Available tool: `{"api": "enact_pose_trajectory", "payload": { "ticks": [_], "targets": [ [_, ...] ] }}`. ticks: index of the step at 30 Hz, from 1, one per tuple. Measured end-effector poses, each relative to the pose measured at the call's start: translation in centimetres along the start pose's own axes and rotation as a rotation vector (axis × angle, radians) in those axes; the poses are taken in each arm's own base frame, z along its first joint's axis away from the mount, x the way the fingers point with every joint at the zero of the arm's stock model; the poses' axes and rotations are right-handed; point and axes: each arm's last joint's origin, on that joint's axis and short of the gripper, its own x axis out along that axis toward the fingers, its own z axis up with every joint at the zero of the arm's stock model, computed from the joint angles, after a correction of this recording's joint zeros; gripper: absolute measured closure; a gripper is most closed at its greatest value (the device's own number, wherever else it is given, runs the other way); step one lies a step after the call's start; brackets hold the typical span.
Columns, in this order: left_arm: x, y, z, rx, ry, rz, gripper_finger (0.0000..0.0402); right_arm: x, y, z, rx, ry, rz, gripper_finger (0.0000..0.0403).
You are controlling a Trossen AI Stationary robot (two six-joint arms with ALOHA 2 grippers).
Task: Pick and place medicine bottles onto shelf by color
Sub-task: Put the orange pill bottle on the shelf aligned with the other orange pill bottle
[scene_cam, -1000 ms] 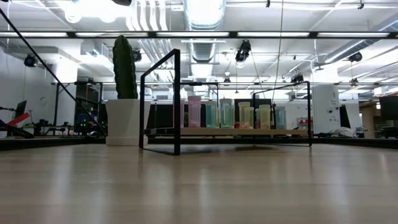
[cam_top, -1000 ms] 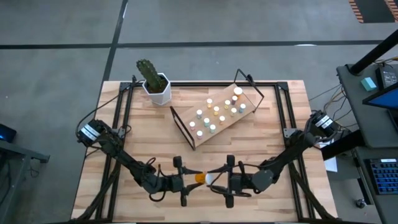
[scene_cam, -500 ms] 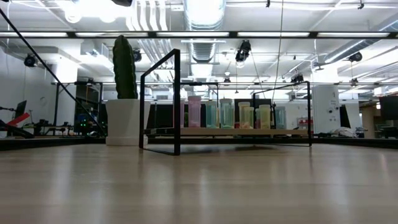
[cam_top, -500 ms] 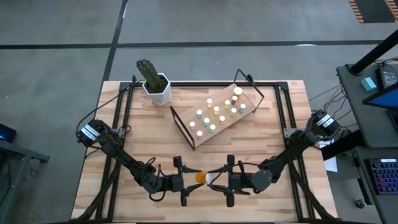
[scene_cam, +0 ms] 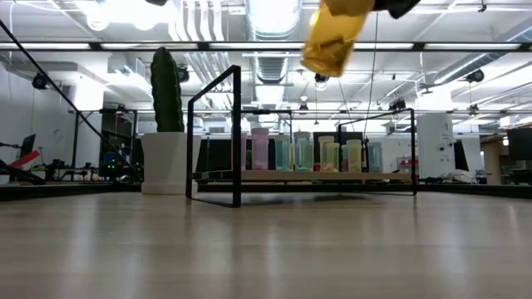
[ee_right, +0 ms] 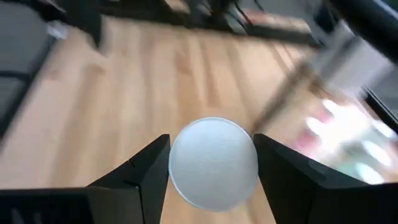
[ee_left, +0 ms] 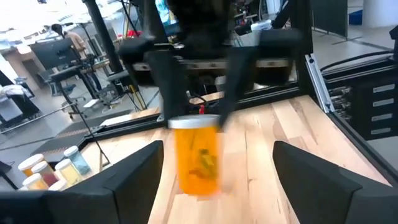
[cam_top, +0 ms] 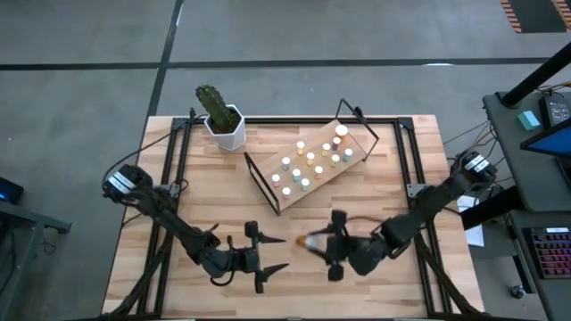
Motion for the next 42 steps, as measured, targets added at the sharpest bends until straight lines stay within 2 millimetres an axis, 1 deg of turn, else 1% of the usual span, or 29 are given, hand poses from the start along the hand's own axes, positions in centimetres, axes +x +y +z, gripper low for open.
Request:
{"api": "enact_pose_trajectory", "payload": {
  "ticks": [2, 5, 10, 12, 15, 17, 19, 22, 27, 29, 31, 34, 36, 39, 42],
  "targets": [
    [-0.4, 0.5, 0.5, 0.005, 0.007, -0.002, 0.0116, -0.7, -1.2, 0.9, 0.026, 0.095, -0.041, 0.02],
    [-1.0, 1.4, 1.7, 0.014, 0.002, -0.001, 0.0116, -1.6, -3.2, 2.7, 0.041, 0.192, -0.101, 0.02],
    [-2.0, 3.3, 3.6, 0.069, 0.006, 0.006, 0.0116, -2.0, -7.0, 6.3, 0.03, 0.263, -0.167, 0.02],
    [-2.3, 4.1, 4.2, 0.088, 0.006, 0.011, 0.0116, -1.9, -8.8, 7.7, 0.036, 0.268, -0.151, 0.02],
    [-2.8, 5.2, 5.0, 0.113, 0.013, 0.019, 0.0116, -1.7, -11.9, 9.3, 0.039, 0.256, -0.137, 0.02],
    [-3.0, 5.8, 5.3, 0.122, 0.02, 0.026, 0.0116, -1.6, -14.2, 9.8, 0.048, 0.25, -0.155, 0.02],
    [-3.2, 6.4, 5.6, 0.132, 0.027, 0.03, 0.0116, -1.7, -16.4, 10.0, 0.064, 0.25, -0.196, 0.02],
    [-3.4, 7.0, 5.9, 0.136, 0.026, 0.041, 0.0116, -1.7, -19.9, 9.7, 0.103, 0.26, -0.282, 0.02],
    [-3.5, 7.7, 6.4, 0.206, 0.018, 0.055, 0.0116, -1.2, -25.4, 7.7, 0.212, 0.326, -0.311, 0.02],
    [-3.6, 8.1, 6.6, 0.232, 0.013, 0.063, 0.0116, -1.2, -27.1, 6.7, 0.26, 0.353, -0.331, 0.02],
    [-3.7, 8.6, 6.9, 0.25, 0.005, 0.073, 0.0116, -1.8, -28.4, 5.7, 0.294, 0.408, -0.362, 0.02],
    [-4.1, 9.3, 7.5, 0.273, -0.01, 0.086, 0.0116, -3.4, -29.6, 4.5, 0.344, 0.504, -0.404, 0.02],
    [-4.3, 9.7, 7.9, 0.29, -0.02, 0.094, 0.0116, -4.4, -29.9, 3.9, 0.397, 0.51, -0.433, 0.02],
    [-4.6, 10.3, 8.3, 0.308, -0.026, 0.104, 0.0116, -5.2, -29.7, 2.7, 0.447, 0.486, -0.455, 0.02],
    [-4.7, 10.9, 8.4, 0.311, -0.02, 0.116, 0.0116, -5.7, -29.2, 0.9, 0.5, 0.505, -0.51, 0.02]
  ]
}}
